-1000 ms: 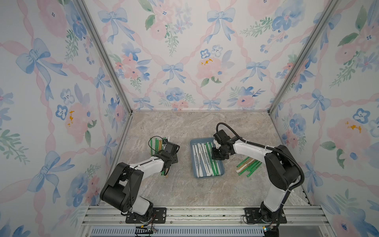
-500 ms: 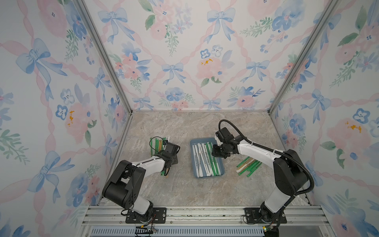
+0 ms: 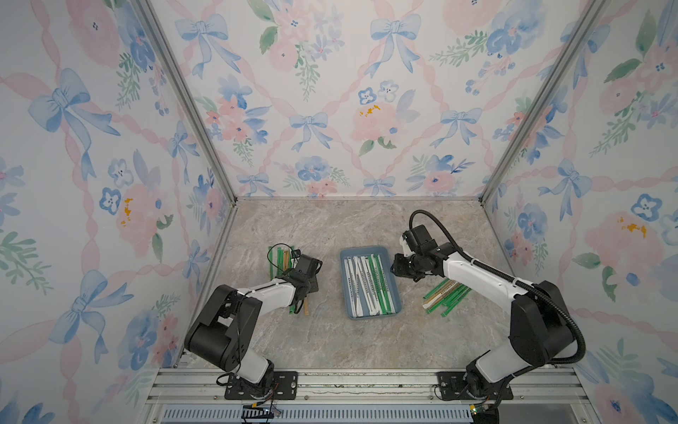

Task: Put the straws into the storage box
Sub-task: Pick up the straw from the center of the board, then place the straw in the storage box.

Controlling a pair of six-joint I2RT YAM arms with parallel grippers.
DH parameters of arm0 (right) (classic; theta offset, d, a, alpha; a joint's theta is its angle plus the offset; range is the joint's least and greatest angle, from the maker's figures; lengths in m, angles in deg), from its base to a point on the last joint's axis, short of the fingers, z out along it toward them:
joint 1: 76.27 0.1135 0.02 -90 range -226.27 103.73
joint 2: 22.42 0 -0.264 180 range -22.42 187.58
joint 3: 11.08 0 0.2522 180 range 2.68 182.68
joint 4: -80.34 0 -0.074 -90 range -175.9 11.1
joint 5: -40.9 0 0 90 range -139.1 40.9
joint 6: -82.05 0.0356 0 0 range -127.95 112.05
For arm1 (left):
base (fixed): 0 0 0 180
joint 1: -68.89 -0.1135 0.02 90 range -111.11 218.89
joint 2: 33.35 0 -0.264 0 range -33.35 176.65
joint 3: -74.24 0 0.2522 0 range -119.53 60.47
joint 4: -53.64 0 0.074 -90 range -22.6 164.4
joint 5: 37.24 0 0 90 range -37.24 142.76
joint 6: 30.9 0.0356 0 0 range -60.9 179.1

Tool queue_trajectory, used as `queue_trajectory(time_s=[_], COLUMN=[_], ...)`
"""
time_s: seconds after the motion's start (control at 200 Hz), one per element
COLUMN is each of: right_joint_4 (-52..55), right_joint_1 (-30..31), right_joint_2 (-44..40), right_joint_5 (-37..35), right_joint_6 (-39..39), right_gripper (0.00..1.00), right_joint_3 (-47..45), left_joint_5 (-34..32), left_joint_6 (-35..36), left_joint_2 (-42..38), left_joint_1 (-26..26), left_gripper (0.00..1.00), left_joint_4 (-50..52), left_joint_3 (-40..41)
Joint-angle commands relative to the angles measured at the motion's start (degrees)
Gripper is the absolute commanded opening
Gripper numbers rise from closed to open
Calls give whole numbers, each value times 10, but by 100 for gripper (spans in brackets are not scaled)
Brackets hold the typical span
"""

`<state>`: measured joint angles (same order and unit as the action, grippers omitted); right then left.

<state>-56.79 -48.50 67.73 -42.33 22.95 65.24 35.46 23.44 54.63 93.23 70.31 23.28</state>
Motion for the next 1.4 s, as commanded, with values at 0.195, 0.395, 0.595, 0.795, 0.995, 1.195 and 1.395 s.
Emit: queue_trajectory(time_s=[0.195, 0.395, 0.595, 0.795, 0.995, 1.195, 1.395], right_joint_4=[27, 52, 68, 76, 90, 91, 90], right_joint_1=[-56, -111, -156, -172, -194, -237, -281], right_joint_2=[-50, -79, -114, -129, -136, -145, -154], right_joint_5=[-14, -19, -19, -26, -57, -61, -67], right_joint_6=[-16, -29, -37, -43, -52, -60, -61], right_gripper=[31, 31, 31, 31, 37, 42, 45], right_joint_3=[-28, -50, -76, -84, -89, -107, -122], left_joint_5=[64, 87, 104, 114, 108, 110, 102], left_joint_6=[-29, -75, -126, -157, -159, -155, -156], left_joint_2=[-25, -42, -30, 2, 12, 25, 19], left_joint_1=[26, 78, 138, 165, 168, 174, 182], left_gripper=[0, 0, 0, 0, 1, 12, 26], left_joint_4=[25, 23, 2, -28, -36, -35, -34], left_joint_3=[-53, -92, -116, -112, -107, -112, -109])
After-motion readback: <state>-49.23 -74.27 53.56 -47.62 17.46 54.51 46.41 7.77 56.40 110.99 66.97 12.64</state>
